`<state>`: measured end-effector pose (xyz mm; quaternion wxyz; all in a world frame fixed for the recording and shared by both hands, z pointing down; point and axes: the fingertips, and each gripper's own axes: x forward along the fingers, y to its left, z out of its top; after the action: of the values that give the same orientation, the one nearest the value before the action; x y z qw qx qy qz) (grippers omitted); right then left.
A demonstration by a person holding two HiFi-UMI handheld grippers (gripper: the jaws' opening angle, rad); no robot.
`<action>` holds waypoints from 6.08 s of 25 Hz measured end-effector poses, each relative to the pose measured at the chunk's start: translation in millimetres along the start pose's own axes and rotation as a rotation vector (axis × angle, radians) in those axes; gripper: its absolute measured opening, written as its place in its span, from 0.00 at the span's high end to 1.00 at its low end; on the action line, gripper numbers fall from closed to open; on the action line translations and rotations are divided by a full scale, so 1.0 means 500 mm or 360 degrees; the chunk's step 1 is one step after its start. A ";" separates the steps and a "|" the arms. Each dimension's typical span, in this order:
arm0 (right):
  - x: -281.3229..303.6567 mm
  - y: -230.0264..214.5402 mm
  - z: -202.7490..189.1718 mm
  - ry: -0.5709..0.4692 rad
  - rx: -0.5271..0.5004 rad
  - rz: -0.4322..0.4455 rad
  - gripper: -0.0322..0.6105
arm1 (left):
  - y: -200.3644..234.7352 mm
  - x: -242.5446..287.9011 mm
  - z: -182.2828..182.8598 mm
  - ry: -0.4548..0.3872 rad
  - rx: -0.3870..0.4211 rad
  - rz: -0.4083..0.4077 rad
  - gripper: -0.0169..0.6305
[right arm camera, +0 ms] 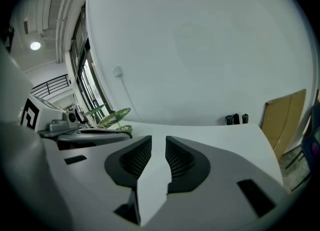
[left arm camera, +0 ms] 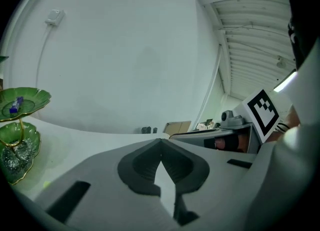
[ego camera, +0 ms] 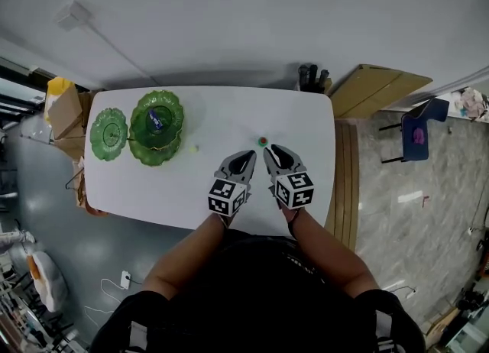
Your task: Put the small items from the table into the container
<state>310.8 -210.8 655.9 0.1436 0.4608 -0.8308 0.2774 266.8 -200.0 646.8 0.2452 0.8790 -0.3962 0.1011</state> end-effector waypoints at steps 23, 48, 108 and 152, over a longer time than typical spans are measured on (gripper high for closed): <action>0.162 -0.089 -0.130 0.0294 -0.0076 -0.0140 0.75 | 0.114 0.047 -0.076 0.0171 -0.0076 -0.0026 0.96; -0.028 -0.008 -0.026 0.0076 -0.0302 -0.0067 0.81 | -0.014 -0.022 -0.031 0.0054 0.0025 -0.0031 0.96; 0.109 0.823 0.008 -0.0213 -0.0542 0.0290 0.81 | 0.352 -0.715 0.030 -0.0283 0.0187 0.0271 0.96; 0.340 0.700 0.155 -0.0128 -0.0529 0.0412 0.81 | 0.503 -0.551 0.072 -0.0204 0.0082 0.0320 0.96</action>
<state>-74.7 -225.7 562.5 0.1475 0.3311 -0.9223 0.1340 -105.1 -182.4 601.7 0.1852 0.8455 -0.4944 0.0791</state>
